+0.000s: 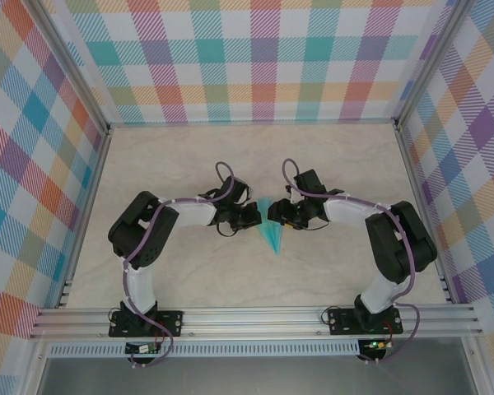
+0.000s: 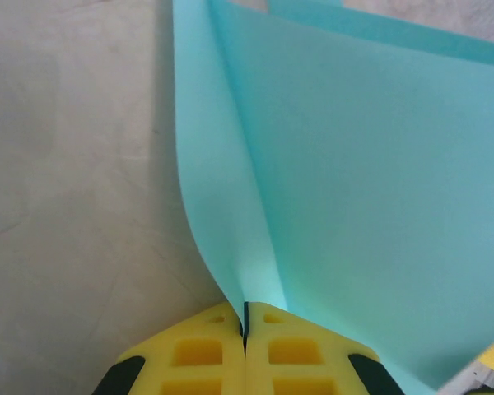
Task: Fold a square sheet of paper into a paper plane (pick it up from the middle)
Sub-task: Move the paper plane to the top-center of the table.
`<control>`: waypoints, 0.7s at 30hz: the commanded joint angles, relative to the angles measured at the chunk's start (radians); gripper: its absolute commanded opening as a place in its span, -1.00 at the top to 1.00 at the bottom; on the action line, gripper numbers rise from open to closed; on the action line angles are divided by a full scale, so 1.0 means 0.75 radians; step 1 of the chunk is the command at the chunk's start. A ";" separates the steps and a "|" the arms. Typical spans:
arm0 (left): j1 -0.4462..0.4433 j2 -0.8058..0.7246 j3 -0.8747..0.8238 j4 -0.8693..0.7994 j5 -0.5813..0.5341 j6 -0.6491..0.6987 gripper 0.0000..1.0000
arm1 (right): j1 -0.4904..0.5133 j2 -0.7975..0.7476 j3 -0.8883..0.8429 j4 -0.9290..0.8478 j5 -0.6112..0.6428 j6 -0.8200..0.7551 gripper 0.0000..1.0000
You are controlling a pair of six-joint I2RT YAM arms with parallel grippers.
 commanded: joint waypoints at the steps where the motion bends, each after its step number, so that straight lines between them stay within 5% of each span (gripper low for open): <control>1: 0.026 0.033 -0.024 0.038 -0.008 0.017 1.00 | 0.008 0.027 0.015 -0.013 -0.004 -0.035 -0.18; 8: 0.041 0.047 -0.049 0.068 -0.015 -0.002 1.00 | 0.016 0.068 0.013 0.011 -0.083 -0.040 -0.19; 21: 0.044 0.055 -0.056 0.079 0.007 0.015 1.00 | -0.045 -0.098 -0.049 0.013 0.121 0.025 -0.12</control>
